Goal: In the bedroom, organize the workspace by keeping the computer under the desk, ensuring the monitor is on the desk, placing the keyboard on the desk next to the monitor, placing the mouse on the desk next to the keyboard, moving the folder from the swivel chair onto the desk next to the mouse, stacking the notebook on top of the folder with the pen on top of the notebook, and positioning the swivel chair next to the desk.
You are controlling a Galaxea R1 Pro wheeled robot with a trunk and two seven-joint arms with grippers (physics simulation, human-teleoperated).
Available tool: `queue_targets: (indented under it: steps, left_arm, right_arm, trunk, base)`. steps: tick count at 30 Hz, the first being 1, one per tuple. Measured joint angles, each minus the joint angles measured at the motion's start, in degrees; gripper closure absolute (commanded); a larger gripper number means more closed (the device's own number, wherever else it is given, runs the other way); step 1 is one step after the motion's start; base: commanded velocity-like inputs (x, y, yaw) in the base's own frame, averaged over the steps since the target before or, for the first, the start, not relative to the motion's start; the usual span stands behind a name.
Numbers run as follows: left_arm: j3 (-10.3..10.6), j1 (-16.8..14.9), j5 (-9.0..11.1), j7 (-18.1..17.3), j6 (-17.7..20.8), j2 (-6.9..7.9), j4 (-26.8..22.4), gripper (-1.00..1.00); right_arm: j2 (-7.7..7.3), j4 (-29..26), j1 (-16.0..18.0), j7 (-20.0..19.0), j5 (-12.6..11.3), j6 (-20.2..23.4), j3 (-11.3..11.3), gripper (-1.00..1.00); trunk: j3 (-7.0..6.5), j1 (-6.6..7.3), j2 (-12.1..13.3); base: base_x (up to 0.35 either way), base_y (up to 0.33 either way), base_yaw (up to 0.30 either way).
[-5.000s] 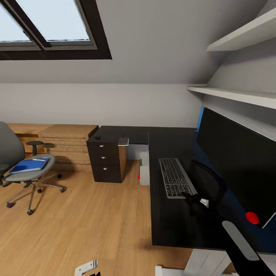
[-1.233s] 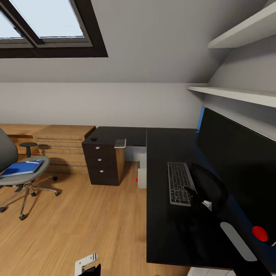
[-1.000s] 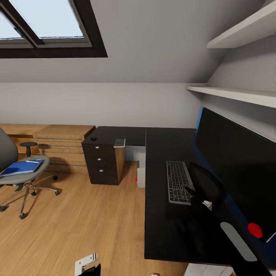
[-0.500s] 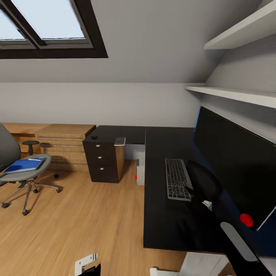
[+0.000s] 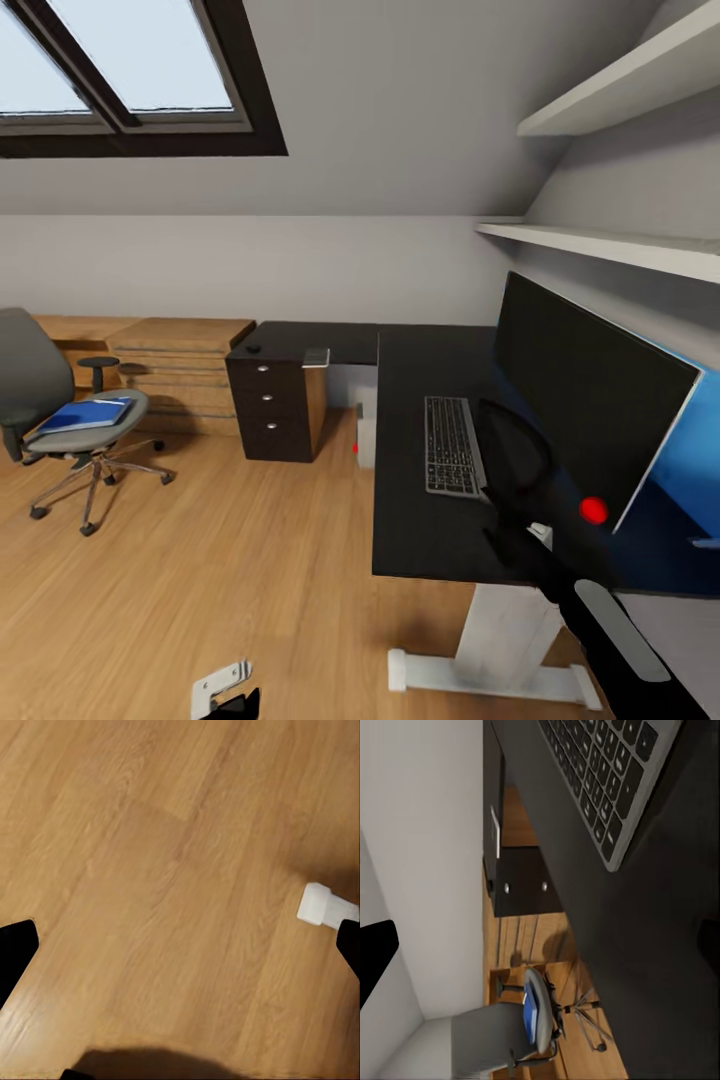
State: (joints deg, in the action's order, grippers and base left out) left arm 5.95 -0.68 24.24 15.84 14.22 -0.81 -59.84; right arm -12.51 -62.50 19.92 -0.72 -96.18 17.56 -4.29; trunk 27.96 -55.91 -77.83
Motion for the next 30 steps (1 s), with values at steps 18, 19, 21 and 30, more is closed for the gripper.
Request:
queue_targets:
  steps: [18, 19, 21, 30]
  left_arm:
    - [-1.6, 0.0, 0.2, -0.4, -0.2, 1.98, 1.2, -1.0]
    - [-1.6, 0.0, 0.2, -0.3, -0.2, 1.96, 1.3, -1.0]
    - [-1.6, 0.0, 0.3, -0.3, -0.2, 1.92, 1.5, -1.0]
    - [-1.4, 0.0, 0.0, -0.4, -0.2, 1.73, 2.0, -1.0]
  right_arm:
    - [0.53, 0.8, 0.0, 0.1, 1.6, -0.2, -1.7, -1.0]
    - [0.65, 0.8, 0.0, 0.1, 1.6, -0.2, -1.7, -1.0]
    - [0.83, 0.9, 0.0, 0.2, 1.9, -0.2, -1.7, -1.0]
    - [2.32, 1.9, 0.0, 0.3, 6.3, -0.6, -1.8, -1.0]
  trunk:
    - [0.0, 0.0, 0.0]
    - [0.0, 0.0, 0.0]
    - [0.0, 0.0, 0.0]
    - [0.0, 0.03, 0.0]
  base:
    - [-0.334, 0.0, 0.0]
    - [-0.334, 0.0, 0.0]
    - [-0.334, 0.0, 0.0]
    - [-0.212, 0.0, 0.0]
